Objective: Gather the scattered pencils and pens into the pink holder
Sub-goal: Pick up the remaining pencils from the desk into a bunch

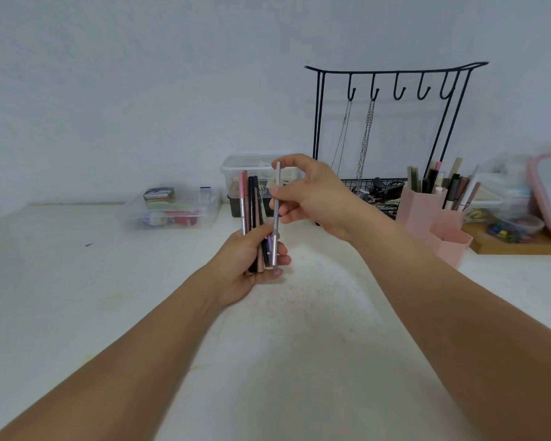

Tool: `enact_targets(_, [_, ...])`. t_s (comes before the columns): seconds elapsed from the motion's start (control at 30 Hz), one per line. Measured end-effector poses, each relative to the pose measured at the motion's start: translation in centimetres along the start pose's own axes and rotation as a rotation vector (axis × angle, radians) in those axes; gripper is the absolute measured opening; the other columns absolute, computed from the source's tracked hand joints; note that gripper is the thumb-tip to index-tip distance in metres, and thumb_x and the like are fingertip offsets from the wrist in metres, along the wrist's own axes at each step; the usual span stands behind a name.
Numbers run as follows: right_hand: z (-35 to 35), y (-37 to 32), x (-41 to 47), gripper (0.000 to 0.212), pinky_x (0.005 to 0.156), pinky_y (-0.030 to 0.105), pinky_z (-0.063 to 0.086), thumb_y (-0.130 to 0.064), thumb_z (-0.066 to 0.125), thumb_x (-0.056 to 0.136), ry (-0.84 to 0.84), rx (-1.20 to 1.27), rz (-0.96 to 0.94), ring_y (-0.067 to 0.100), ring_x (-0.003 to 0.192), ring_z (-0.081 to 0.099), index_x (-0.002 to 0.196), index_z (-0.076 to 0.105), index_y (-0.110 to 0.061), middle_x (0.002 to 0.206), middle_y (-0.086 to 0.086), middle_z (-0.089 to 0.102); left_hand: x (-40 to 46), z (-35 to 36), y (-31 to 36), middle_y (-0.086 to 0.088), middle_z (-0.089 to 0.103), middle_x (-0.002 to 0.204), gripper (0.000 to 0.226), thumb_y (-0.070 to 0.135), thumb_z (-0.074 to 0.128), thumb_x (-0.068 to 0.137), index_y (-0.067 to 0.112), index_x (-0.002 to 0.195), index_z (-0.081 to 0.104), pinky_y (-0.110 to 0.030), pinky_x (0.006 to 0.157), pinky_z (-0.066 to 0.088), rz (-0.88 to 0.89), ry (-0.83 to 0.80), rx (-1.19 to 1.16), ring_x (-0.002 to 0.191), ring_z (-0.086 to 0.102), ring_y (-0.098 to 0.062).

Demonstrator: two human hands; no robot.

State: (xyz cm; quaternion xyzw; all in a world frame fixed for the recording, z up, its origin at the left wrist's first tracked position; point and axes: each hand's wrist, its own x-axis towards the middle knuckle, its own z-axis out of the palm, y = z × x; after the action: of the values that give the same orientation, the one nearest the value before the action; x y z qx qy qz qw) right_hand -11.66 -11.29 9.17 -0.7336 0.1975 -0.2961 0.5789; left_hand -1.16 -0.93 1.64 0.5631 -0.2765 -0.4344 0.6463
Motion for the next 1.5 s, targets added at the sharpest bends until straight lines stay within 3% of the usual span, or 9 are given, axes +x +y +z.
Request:
enact_targets(0.2, [0.8, 0.6, -0.1, 0.041, 0.055, 0.031, 0.060, 0.001, 0.073, 0.087, 0.038, -0.056, -0.038, 0.019, 0.052, 0.064, 0.123, 0.055, -0.009, 0.071, 0.018, 0.071, 0.4, 0.1, -0.2, 0.005, 0.031, 0.054, 0.027, 0.034, 0.055, 0.102, 0.020, 0.079, 0.051, -0.018, 0.034, 0.027, -0.020, -0.057, -0.025, 0.040, 0.028, -0.007])
enact_targets(0.4, [0.8, 0.5, 0.0, 0.042, 0.059, 0.034, 0.063, 0.000, 0.077, 0.084, 0.088, -0.084, -0.117, 0.020, 0.053, 0.065, 0.120, 0.058, -0.009, 0.071, 0.021, 0.070, 0.8, 0.0, -0.3, 0.005, 0.026, 0.054, 0.060, 0.081, 0.052, 0.081, 0.023, 0.067, 0.043, -0.018, 0.033, 0.019, -0.041, -0.086, -0.075, 0.041, 0.022, -0.008])
enact_targets(0.53, [0.8, 1.1, 0.0, 0.039, 0.054, 0.030, 0.060, 0.001, 0.077, 0.084, 0.107, -0.004, -0.079, 0.017, 0.051, 0.065, 0.118, 0.058, -0.006, 0.069, 0.017, 0.069, 0.7, 0.0, -0.5, 0.005, 0.024, 0.056, 0.060, 0.080, 0.061, 0.068, 0.024, 0.067, 0.039, -0.019, 0.034, 0.018, -0.008, -0.141, -0.023, 0.042, 0.022, -0.008])
enact_targets(0.8, [1.0, 1.8, 0.2, 0.032, 0.056, 0.031, 0.060, -0.002, 0.073, 0.088, 0.152, -0.088, -0.146, 0.019, 0.055, 0.067, 0.116, 0.058, -0.005, 0.080, 0.027, 0.071, 0.9, -0.3, -1.2, 0.004, 0.035, 0.057, 0.037, 0.028, 0.077, 0.085, 0.023, 0.073, 0.043, -0.019, 0.038, 0.029, 0.052, -0.158, 0.063, 0.045, 0.036, -0.009])
enact_targets(1.0, [0.4, 1.8, 0.9, 0.029, 0.067, 0.041, 0.063, -0.016, 0.074, 0.089, 0.265, -0.292, -0.234, 0.021, 0.067, 0.064, 0.116, 0.067, -0.013, 0.095, 0.005, 0.061, 0.6, -0.1, -0.9, 0.004, 0.038, 0.057, 0.033, 0.038, 0.068, 0.094, 0.023, 0.083, 0.041, -0.021, 0.043, 0.028, 0.043, -0.169, 0.094, 0.047, 0.034, -0.010])
enact_targets(1.17, [0.6, 0.8, 0.2, 0.061, 0.095, 0.031, 0.054, -0.044, 0.070, 0.089, 0.037, -0.194, -0.201, 0.004, 0.108, 0.063, 0.144, 0.044, -0.038, 0.124, -0.005, 0.060, 0.7, 0.4, -1.3, 0.002, 0.039, 0.056, 0.033, 0.036, 0.070, 0.094, 0.016, 0.082, 0.046, -0.028, 0.047, 0.041, 0.199, -0.088, 0.235, 0.048, 0.039, -0.015])
enact_targets(1.27, [2.1, 1.0, 0.0, 0.039, 0.095, 0.039, 0.056, -0.032, 0.066, 0.095, 0.092, -0.258, -0.344, 0.011, 0.101, 0.069, 0.132, 0.061, -0.022, 0.111, -0.004, 0.069, 0.9, 0.8, -1.5, 0.000, 0.042, 0.052, 0.034, 0.035, 0.069, 0.095, 0.013, 0.081, 0.048, -0.029, 0.050, 0.046, 0.257, -0.001, 0.302, 0.047, 0.042, -0.016])
enact_targets(1.37, [2.9, 1.3, -0.3, 0.021, 0.087, 0.030, 0.055, -0.017, 0.061, 0.098, 0.196, -0.401, -0.466, 0.008, 0.085, 0.066, 0.109, 0.075, -0.007, 0.092, -0.002, 0.073, 1.2, 0.6, -1.7, 0.002, 0.049, 0.047, 0.034, 0.035, 0.068, 0.095, 0.009, 0.080, 0.052, -0.032, 0.057, 0.056, 0.276, 0.091, 0.387, 0.047, 0.054, -0.016])
enact_targets(1.5, [3.0, 1.5, -0.3, 0.030, 0.092, 0.033, 0.056, -0.016, 0.066, 0.095, 0.186, -0.315, -0.374, 0.015, 0.094, 0.070, 0.124, 0.068, -0.012, 0.111, 0.003, 0.072, 1.2, 0.6, -2.0, -0.002, 0.064, 0.053, 0.034, 0.036, 0.065, 0.097, 0.002, 0.097, 0.065, -0.035, 0.083, 0.055, 0.300, 0.083, 0.437, 0.076, 0.076, -0.016])
